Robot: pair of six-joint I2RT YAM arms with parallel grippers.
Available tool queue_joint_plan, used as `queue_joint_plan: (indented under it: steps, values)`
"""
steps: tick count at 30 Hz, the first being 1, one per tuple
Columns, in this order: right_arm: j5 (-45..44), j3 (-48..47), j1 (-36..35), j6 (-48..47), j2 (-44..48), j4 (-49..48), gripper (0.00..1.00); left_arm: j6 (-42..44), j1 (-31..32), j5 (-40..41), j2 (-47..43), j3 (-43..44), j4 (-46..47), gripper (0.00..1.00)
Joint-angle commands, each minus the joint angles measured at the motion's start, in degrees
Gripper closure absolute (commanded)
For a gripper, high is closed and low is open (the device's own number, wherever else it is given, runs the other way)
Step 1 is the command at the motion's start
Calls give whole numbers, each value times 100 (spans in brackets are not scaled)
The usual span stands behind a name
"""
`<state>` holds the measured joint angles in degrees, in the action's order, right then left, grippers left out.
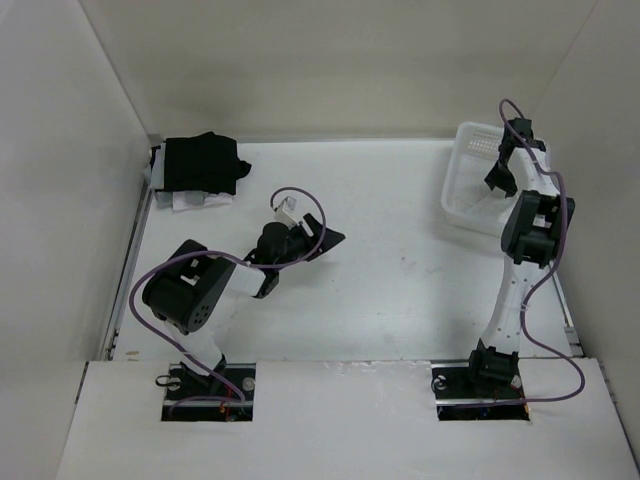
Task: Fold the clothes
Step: Grab the tank top from the pile, then move the tank top to the center of the board
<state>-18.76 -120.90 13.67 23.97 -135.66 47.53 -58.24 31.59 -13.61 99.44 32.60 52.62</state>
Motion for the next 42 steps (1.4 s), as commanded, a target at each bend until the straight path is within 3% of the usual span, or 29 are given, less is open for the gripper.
queue_joint_plan:
  steps: [1, 10, 14, 17, 21, 23, 26, 33, 37, 42]
  values:
    - [-364, -38, 131, -173, 145, -463, 49, -47, -61, -134, -74, -70, 468, 40]
    - [-804, -838, 299, -998, -531, -507, 38, -170, -132, -195, 146, -34, 626, 40]
    - [-760, -883, 351, -1069, -786, -403, 40, -302, -193, -265, 269, -8, 741, 40]
    - [-568, -812, 421, -999, -726, -411, 52, -372, -263, -309, 313, -25, 837, 40]
    - [-409, -795, 492, -789, -664, -437, 86, -469, -290, -344, 392, -34, 934, 40]
    - [-304, -742, 466, -674, -498, -560, 93, -487, -281, -379, 410, -8, 952, 41]
    - [-145, -602, 413, -586, 20, -963, 96, -487, -237, -380, 410, 9, 961, 41]
    - [-13, 601, -289, -252, 2410, -2158, 97, -416, -149, -327, 208, -17, 961, 41]
    - [171, 1858, -992, -112, 3755, -2924, 97, -399, -123, -213, -12, -113, 969, 42]
    - [356, 2703, -2686, -295, 5494, -3566, 97, -259, -123, 278, -705, -359, 847, 43]
